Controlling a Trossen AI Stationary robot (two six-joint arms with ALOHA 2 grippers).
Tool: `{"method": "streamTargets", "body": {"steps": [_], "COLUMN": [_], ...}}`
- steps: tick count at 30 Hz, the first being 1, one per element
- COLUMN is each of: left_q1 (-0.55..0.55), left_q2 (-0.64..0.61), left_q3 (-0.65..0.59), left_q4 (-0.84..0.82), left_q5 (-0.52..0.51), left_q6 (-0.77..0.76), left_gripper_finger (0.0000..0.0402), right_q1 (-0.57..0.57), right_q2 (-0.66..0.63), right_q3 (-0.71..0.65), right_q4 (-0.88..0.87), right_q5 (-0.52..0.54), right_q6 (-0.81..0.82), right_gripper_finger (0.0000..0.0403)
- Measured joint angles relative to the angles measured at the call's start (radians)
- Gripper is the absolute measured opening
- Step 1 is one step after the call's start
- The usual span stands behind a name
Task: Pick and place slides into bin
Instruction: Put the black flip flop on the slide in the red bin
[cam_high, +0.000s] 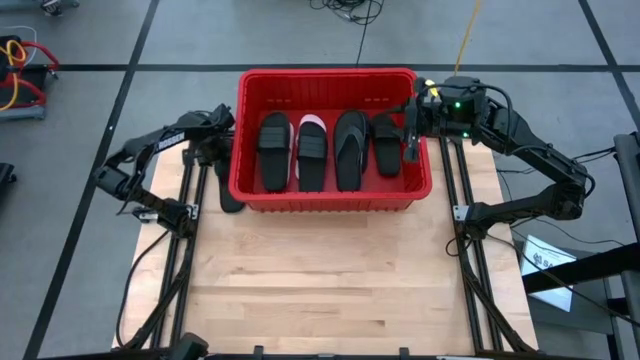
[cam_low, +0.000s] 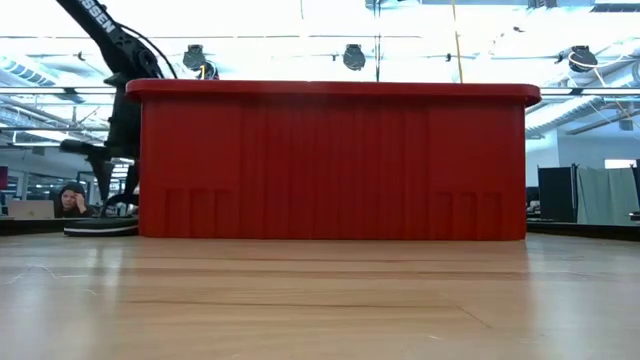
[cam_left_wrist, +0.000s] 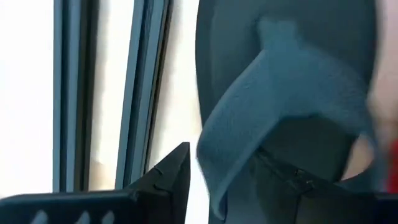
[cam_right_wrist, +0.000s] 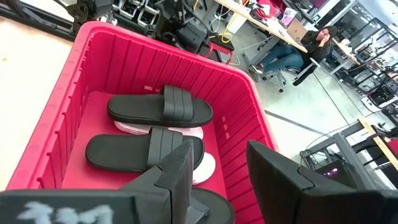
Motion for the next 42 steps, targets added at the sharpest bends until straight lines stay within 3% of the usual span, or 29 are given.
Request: {"method": "streamTargets", "body": {"steps": [11, 14, 20, 28, 36, 42], "left_q1": [0.000, -0.001, -0.001, -0.001, -0.001, -0.022], "left_q2": [0.002, 0.002, 0.002, -0.008, -0.178, -0.357], "left_q3": [-0.051, -0.051, -0.051, -0.051, -0.036, 0.019], "left_q4": [0.074, 0.073, 0.072, 0.064, 0.059, -0.068], "left_q5": [-0.065, -0.096, -0.122, -0.130, -0.141, -0.190], "left_q6": [0.002, -0.017, -0.034, -0.033, -0.033, -0.028], "left_gripper_finger": [0.0146, 0.0118, 0.0012, 0.0004, 0.0002, 0.0001], "right_q1": [0.000, 0.000, 0.000, 0.000, 0.000, 0.000], "right_q2": [0.000, 0.000, 0.000, 0.000, 0.000, 0.000], "right_q3": [0.000, 0.000, 0.000, 0.000, 0.000, 0.000], "right_q4": [0.022, 0.022, 0.022, 0.022, 0.021, 0.021], "right_q5": [0.000, 0.000, 0.000, 0.000, 0.000, 0.000], "right_q6": [0.000, 0.000, 0.000, 0.000, 0.000, 0.000], "right_gripper_finger": [0.0141, 0.0141, 0.0141, 0.0141, 0.0141, 0.0141]}}
